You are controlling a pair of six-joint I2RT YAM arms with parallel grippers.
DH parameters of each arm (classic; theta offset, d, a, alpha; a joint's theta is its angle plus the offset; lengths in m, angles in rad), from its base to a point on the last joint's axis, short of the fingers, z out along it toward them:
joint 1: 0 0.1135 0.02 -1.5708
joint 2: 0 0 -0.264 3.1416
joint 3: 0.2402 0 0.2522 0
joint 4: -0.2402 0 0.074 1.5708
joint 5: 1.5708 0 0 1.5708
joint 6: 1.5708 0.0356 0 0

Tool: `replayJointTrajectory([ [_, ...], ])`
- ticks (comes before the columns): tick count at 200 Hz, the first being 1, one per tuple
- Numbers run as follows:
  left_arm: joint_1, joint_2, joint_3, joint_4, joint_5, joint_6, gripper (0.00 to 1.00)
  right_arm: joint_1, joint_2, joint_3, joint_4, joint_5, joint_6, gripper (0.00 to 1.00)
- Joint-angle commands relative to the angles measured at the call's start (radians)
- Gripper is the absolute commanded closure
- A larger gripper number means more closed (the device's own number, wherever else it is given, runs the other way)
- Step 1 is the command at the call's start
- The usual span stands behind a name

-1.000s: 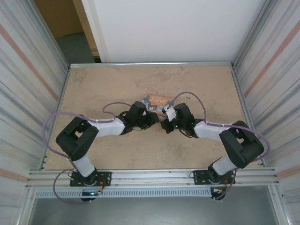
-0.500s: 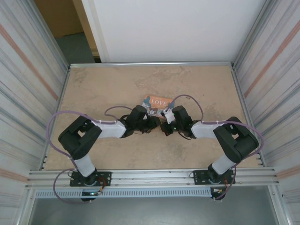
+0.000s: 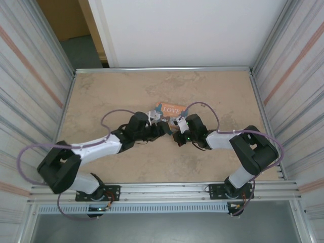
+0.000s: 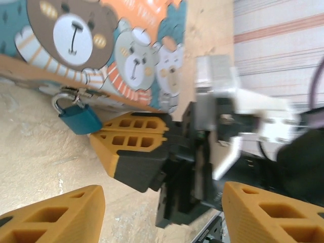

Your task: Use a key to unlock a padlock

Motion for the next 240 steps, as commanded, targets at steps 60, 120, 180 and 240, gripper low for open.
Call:
replayJointTrajectory([
  [60,0.086,-0.425,-0.221,-0.112,-0.169,0.161,0.29,0.01,-0.052,-0.01,0.013,0.005,0.129,1.0],
  [120,0.193,-0.616,-0.449,-0.006,-0.084,0.011,0.32,0.023,-0.074,-0.001,-0.038,-0.009,0.244,1.0],
  [180,0.212,-0.609,-0.518,0.099,-0.006,-0.087,0.38,0.049,-0.09,-0.001,-0.042,-0.017,0.355,1.0],
  [240,0.182,-0.377,-0.496,0.338,0.064,-0.166,0.44,0.076,-0.132,0.002,-0.086,-0.008,0.468,1.0],
])
